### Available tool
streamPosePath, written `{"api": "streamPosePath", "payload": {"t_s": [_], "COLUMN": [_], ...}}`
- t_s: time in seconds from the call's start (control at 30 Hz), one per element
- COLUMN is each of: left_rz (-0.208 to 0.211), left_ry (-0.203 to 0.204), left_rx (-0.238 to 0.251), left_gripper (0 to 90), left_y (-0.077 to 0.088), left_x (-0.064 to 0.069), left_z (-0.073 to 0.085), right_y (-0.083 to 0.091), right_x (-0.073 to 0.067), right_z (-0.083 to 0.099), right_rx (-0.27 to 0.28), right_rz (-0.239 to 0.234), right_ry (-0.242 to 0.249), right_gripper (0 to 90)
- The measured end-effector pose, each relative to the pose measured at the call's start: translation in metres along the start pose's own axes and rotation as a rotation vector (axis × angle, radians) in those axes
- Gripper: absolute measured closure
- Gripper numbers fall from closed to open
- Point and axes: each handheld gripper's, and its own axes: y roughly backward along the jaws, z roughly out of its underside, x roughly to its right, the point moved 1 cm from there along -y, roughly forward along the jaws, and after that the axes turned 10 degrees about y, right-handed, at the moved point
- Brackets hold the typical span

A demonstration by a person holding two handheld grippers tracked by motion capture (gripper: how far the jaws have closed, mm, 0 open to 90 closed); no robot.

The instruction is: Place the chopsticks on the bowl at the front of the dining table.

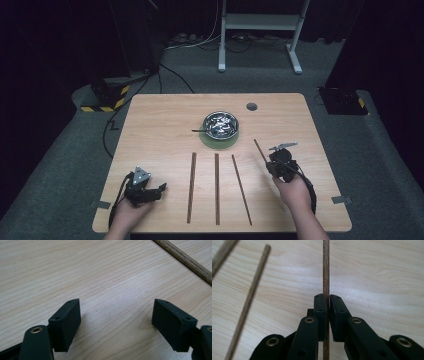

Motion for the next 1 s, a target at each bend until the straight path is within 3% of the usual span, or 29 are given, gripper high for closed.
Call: {"api": "streamPosePath", "payload": {"t_s": [0.5,1.0], "left_rz": [0.0,0.004], "left_ry": [0.0,0.001], "left_rx": [0.004,0.004], "left_gripper": [23.3,23.5], "left_y": [0.0,-0.001], "left_x": [0.0,0.0], "left_z": [0.0,0.0], "right_y": [0.01,0.018], "right_x": [-0.023,-0.037], "right_z": [-0.027,-0.073], "right_rx": [0.118,0.204], "right_rz": [0.001,0.005], "right_ry": [0.043,0.078], "right_gripper": [84.0,84.1]}}
